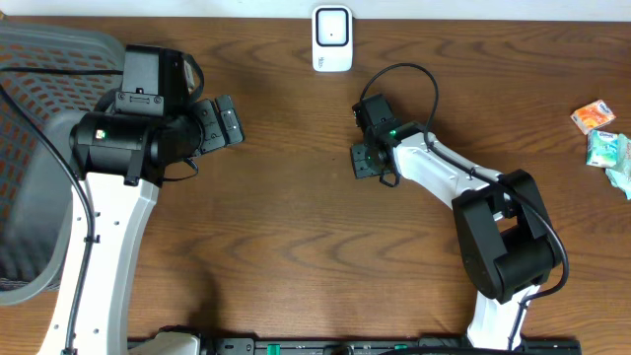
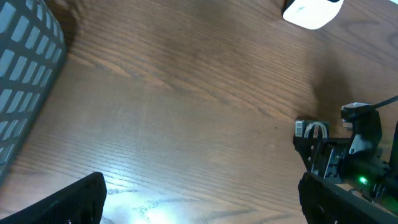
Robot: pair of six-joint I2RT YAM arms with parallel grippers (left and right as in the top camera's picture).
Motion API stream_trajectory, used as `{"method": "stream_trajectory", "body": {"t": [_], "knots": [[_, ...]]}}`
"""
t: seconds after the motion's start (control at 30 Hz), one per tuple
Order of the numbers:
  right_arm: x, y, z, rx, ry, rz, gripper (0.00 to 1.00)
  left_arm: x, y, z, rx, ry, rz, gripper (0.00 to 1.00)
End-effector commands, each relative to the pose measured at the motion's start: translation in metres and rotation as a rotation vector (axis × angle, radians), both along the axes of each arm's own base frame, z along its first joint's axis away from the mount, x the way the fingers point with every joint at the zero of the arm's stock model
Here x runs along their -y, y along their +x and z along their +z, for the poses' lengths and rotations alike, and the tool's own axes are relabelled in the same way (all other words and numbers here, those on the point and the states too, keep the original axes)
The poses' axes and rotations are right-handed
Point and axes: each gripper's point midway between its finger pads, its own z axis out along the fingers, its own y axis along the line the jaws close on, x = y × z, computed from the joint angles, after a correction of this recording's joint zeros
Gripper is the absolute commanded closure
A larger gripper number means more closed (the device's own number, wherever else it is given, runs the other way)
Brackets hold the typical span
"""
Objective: Scan the item barcode
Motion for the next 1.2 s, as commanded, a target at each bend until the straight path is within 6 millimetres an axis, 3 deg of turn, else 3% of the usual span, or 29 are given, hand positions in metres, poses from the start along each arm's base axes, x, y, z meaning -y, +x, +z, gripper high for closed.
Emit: {"method": "stream_trajectory", "body": {"t": [0.0, 0.3, 0.57, 0.8, 0.97, 1.17], "knots": [[-0.006, 0.008, 0.001, 0.011, 0.012, 0.013, 0.5, -0.002, 0.001, 0.004, 0.01, 0.007, 0.003, 0.02], [0.008, 0.056, 0.049, 0.188, -0.102, -0.008, 0.49, -0.002, 0.001, 0.004, 0.01, 0.007, 0.003, 0.02], [0.025, 0.113, 0.117, 0.463, -0.283, -0.027, 0.48, -0.002, 0.001, 0.004, 0.01, 0.007, 0.003, 0.02], [0.015, 0.136, 0.159, 0.578, -0.248, -0.029, 0.51, -0.002, 0.001, 0.004, 0.01, 0.007, 0.003, 0.02], [0.009, 0.149, 0.178, 0.658, -0.25, 0.003, 0.6, -0.002, 0.001, 0.004, 0.01, 0.007, 0.003, 0.02], [0.019, 0.165, 0.198, 0.749, -0.293, -0.002, 0.57, -0.002, 0.001, 0.004, 0.01, 0.007, 0.003, 0.02]]}}
